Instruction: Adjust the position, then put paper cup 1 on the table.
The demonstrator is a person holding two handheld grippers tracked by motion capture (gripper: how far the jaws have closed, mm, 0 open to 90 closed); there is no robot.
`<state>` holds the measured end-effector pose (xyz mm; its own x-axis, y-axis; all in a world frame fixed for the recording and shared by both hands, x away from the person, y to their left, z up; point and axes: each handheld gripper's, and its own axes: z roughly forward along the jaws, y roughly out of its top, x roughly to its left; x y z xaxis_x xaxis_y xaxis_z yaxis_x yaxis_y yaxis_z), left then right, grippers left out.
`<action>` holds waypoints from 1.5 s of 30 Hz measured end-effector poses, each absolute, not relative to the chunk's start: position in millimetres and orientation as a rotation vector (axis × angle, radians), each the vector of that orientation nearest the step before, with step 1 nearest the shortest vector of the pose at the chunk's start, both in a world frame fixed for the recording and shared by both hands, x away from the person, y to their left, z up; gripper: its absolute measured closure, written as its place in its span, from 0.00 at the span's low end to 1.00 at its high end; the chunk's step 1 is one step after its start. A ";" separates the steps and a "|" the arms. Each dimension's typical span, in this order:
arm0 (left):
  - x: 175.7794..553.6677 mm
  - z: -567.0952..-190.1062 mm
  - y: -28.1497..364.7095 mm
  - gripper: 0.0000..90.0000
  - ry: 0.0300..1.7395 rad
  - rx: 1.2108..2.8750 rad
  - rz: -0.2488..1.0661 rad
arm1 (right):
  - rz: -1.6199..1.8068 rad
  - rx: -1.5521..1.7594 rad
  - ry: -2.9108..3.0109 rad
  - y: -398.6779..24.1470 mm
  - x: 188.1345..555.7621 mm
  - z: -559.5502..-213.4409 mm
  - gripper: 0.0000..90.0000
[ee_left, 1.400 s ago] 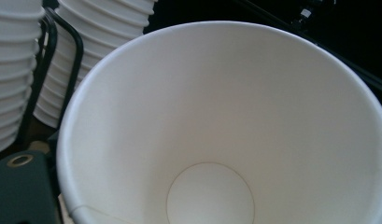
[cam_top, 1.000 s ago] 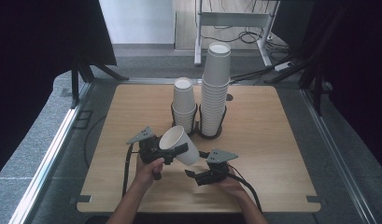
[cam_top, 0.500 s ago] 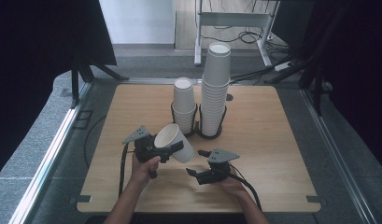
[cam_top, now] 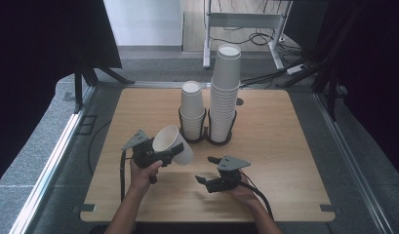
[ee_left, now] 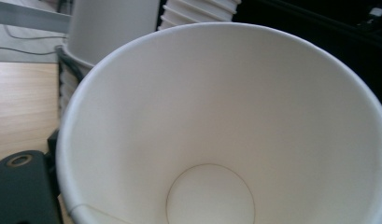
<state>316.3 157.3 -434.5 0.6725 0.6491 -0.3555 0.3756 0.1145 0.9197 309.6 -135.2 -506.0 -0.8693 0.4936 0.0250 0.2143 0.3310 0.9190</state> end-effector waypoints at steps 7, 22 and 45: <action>317.3 -434.0 167.5 0.14 0.921 1.494 0.273 | 1.546 0.635 2.340 -134.8 309.2 -506.0 0.18; 318.7 -433.4 184.0 0.14 0.995 1.504 0.376 | 1.523 0.625 2.348 -134.3 308.6 -506.7 0.18; 329.9 -444.3 212.5 0.14 1.150 1.541 0.534 | 1.498 0.634 2.354 -136.4 308.7 -508.4 0.18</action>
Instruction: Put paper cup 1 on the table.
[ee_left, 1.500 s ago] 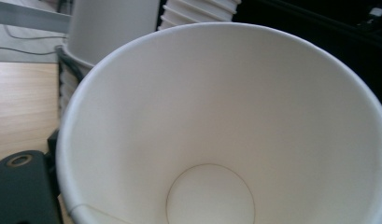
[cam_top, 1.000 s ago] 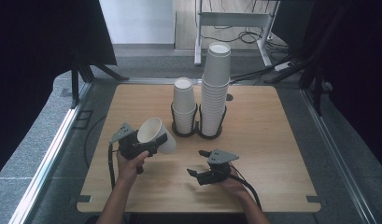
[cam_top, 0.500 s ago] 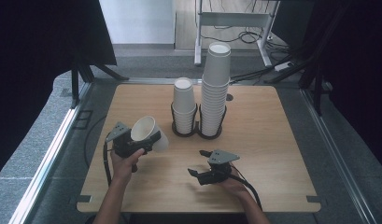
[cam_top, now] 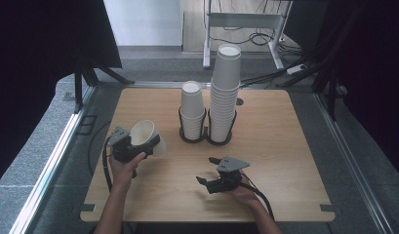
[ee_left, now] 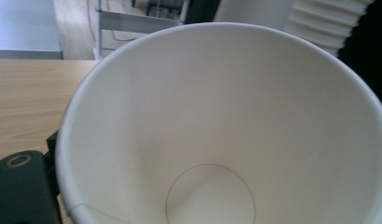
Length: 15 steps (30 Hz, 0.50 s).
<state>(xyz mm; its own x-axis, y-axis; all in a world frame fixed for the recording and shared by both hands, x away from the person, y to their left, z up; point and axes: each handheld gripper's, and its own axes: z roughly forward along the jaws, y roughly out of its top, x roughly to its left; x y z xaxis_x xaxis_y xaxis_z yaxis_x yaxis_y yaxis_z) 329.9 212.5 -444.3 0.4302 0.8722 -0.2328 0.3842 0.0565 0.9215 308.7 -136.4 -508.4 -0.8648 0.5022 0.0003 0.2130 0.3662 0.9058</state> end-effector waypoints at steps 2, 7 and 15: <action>331.6 -447.0 216.0 0.14 1.174 1.541 0.545 | 1.498 0.635 2.355 -136.4 308.7 -508.5 0.18; 334.4 -451.0 218.4 0.13 1.208 1.567 0.589 | 1.493 0.636 2.357 -136.0 308.8 -509.3 0.18; 338.9 -459.7 220.9 0.13 1.282 1.597 0.650 | 1.487 0.634 2.360 -135.7 308.4 -510.0 0.18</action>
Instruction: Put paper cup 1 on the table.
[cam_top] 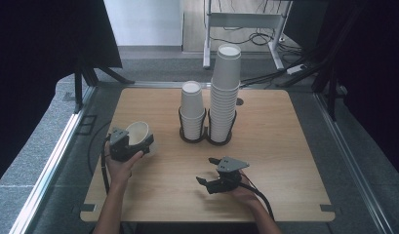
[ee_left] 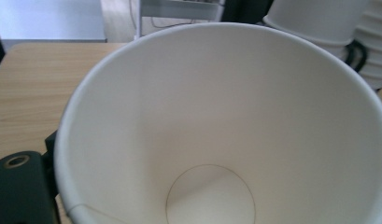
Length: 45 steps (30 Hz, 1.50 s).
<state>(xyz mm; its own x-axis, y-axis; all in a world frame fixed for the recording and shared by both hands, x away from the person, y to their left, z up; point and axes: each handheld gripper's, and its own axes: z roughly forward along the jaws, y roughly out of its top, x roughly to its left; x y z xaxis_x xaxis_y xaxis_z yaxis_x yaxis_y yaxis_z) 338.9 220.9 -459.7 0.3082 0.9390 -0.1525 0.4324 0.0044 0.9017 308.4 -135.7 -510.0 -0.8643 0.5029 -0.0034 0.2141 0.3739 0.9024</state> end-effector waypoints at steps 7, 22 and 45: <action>344.3 -470.1 219.1 0.13 1.345 1.639 0.662 | 1.487 0.631 2.359 -135.5 308.3 -510.6 0.18; 348.9 -480.6 216.3 0.11 1.393 1.681 0.681 | 1.485 0.620 2.354 -134.6 307.1 -511.1 0.19; 344.1 -473.7 214.4 0.00 1.399 1.601 0.733 | 1.479 0.610 2.361 -134.3 306.5 -510.9 0.19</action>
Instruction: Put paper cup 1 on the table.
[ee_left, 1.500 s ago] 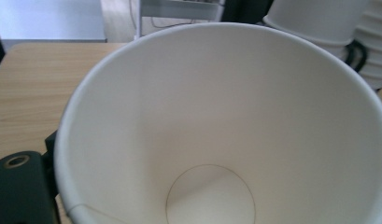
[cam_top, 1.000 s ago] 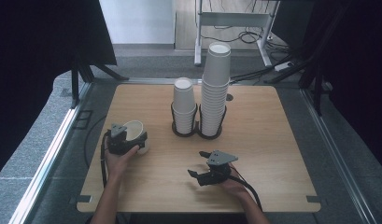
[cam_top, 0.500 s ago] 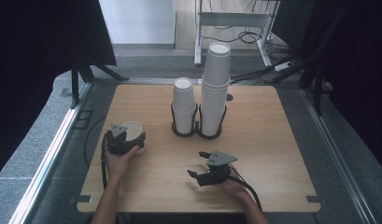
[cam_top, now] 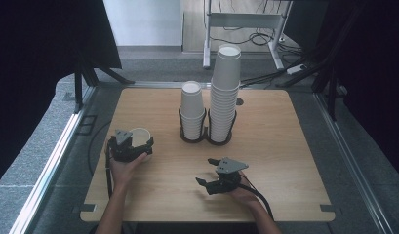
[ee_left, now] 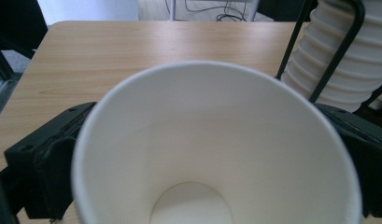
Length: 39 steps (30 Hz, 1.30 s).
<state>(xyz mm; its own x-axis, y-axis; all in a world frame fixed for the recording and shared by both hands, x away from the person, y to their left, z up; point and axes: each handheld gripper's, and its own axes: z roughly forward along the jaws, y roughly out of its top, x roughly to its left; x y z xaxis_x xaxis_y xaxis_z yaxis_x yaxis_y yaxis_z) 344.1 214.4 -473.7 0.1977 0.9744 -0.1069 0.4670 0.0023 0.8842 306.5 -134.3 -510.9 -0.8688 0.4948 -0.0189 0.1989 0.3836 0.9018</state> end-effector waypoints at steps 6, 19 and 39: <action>337.9 -463.9 215.1 0.00 1.345 1.536 0.754 | 1.477 0.610 2.361 -134.4 306.7 -511.1 0.19; 319.1 -436.9 210.9 0.00 1.219 1.514 0.828 | 1.480 0.612 2.356 -135.5 306.8 -510.4 0.19; 311.0 -424.8 181.0 0.07 0.991 1.606 0.564 | 1.502 0.639 2.314 -141.0 308.3 -507.4 0.19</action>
